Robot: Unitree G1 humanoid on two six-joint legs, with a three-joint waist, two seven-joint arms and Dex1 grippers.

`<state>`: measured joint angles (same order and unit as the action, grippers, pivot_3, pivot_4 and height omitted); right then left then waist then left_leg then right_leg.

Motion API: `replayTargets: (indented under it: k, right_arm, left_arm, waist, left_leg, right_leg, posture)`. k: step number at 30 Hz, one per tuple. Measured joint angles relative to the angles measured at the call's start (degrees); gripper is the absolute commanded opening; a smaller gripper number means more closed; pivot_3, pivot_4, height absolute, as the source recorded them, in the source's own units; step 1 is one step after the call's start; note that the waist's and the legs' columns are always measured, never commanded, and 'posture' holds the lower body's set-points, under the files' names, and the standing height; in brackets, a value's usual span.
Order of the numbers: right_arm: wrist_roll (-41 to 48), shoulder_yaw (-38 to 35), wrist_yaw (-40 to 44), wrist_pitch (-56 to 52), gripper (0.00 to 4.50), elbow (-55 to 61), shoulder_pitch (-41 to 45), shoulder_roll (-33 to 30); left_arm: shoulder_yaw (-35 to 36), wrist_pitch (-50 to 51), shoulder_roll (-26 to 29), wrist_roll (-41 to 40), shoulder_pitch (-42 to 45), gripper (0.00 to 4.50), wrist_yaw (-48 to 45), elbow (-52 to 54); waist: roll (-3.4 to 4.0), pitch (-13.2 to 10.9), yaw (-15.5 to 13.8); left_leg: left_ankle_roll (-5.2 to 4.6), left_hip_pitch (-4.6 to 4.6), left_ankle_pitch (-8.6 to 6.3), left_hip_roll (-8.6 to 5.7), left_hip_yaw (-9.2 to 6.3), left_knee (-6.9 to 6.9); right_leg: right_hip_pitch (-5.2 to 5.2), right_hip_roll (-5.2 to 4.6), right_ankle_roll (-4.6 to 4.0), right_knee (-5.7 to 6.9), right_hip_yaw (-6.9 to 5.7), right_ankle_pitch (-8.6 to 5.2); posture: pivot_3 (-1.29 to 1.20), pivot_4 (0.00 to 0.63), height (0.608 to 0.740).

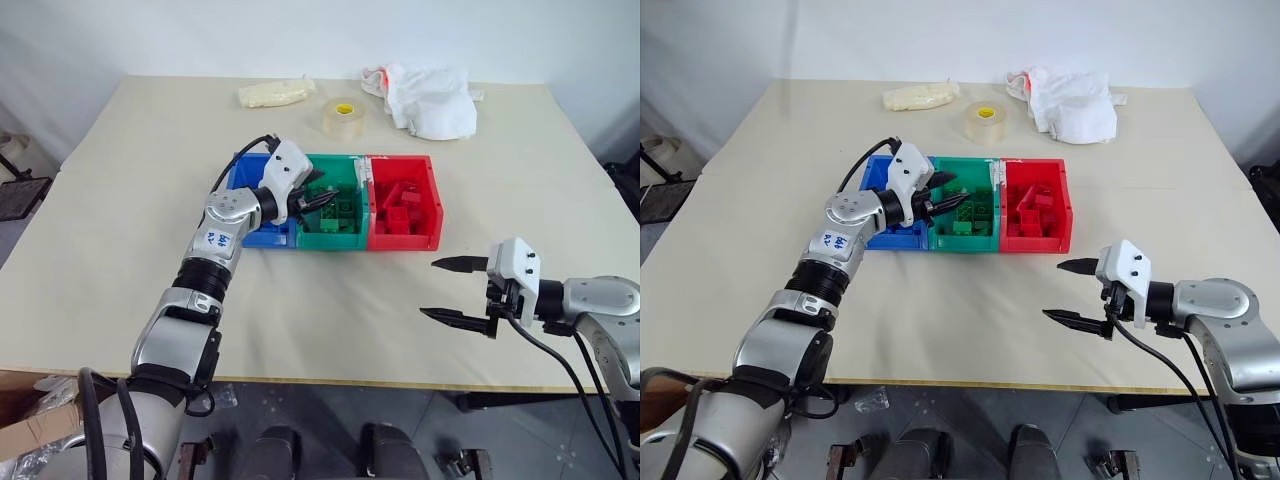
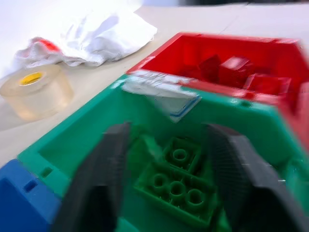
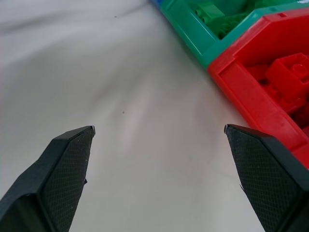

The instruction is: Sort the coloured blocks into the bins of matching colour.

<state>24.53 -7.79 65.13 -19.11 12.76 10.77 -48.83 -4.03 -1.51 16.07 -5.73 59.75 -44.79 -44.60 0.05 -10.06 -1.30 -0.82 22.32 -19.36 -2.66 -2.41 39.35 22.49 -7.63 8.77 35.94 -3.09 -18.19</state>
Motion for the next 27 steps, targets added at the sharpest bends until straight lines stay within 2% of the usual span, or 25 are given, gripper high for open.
replayTargets:
  k: [2, 5, 11, 14, 17, 20, 27]
  right_arm:
    - [0.1, 0.0, 0.0, 0.0, 4.5, 0.1, 0.1, 0.0]
    - [0.2, 0.1, 0.2, 0.0, 4.5, -0.3, 1.0, -0.3]
    - [-0.1, 1.4, 2.5, 0.5, 4.5, -4.7, 5.5, -0.7]
    - [-0.6, 2.7, 5.1, 1.9, 4.5, -8.6, 8.3, -0.9]
    - [-1.6, 3.7, 7.8, 3.7, 4.5, -13.7, 10.6, -1.2]
    - [-3.1, 4.4, 9.5, 5.6, 4.5, -19.0, 13.1, -1.4]
    - [-5.2, 5.2, 11.2, 8.0, 4.5, -25.4, 14.7, -1.5]
  left_arm:
    - [1.2, 2.4, 0.9, -2.1, -1.4, 4.19, -2.7, 4.1]
    - [3.6, 7.1, 5.0, -6.3, -7.1, 4.19, -6.3, 15.4]
    - [9.5, 23.3, 14.5, -16.7, -20.0, 4.19, -9.8, 35.6]
    - [13.2, 25.4, 21.1, -20.4, -29.4, 4.19, -14.4, 42.4]
    - [16.2, 22.1, 26.6, -19.9, -39.3, 4.19, -17.4, 43.8]
    - [18.9, 19.9, 30.0, -19.3, -45.2, 4.19, -18.7, 43.4]
    - [23.6, 14.2, 31.3, -19.0, -48.1, 4.19, -17.4, 41.4]
  waist:
    - [0.0, 0.0, 0.0]
    - [0.01, 0.0, 0.6]
    - [0.01, 0.0, 1.4]
    - [0.01, 0.0, 1.6]
    - [0.02, 0.0, 1.6]
    - [0.02, 0.0, 1.1]
    - [0.02, 0.0, 0.6]
  left_leg:
    - [0.0, 0.0, 0.0, 0.02, -0.03, 0.01]
    - [0.0, -0.02, 0.0, 0.31, -0.03, -0.04]
    - [0.01, -0.03, 0.0, 0.34, -0.11, -0.05]
    - [0.01, -0.07, 0.0, 0.34, -0.11, -0.13]
    - [0.01, -0.09, 0.0, 0.33, -0.09, -0.15]
    - [0.01, -0.08, 0.0, 0.28, -0.16, -0.11]
    - [0.01, -0.08, 0.0, 0.27, -0.14, -0.13]
  right_leg:
    - [0.0, 0.0, 0.0, 0.0, 0.0, 0.0]
    - [0.02, 0.03, 0.0, 0.0, 0.03, 0.0]
    - [-0.01, 0.02, -0.01, -0.01, 0.06, 0.0]
    - [0.0, 0.0, -0.02, -0.05, 0.09, -0.01]
    - [-0.03, -0.03, -0.03, -0.1, 0.1, -0.01]
    - [-0.08, -0.07, -0.03, -0.11, 0.08, -0.01]
    - [-0.04, -0.09, -0.03, -0.09, 0.09, -0.01]
  posture:
    - [0.0, 0.15, 0.74]
    - [0.0, 0.15, 0.74]
    - [0.0, 0.15, 0.74]
    - [0.0, 0.15, 0.74]
    - [0.0, 0.15, 0.74]
    - [0.0, 0.15, 0.74]
    - [0.0, 0.15, 0.74]
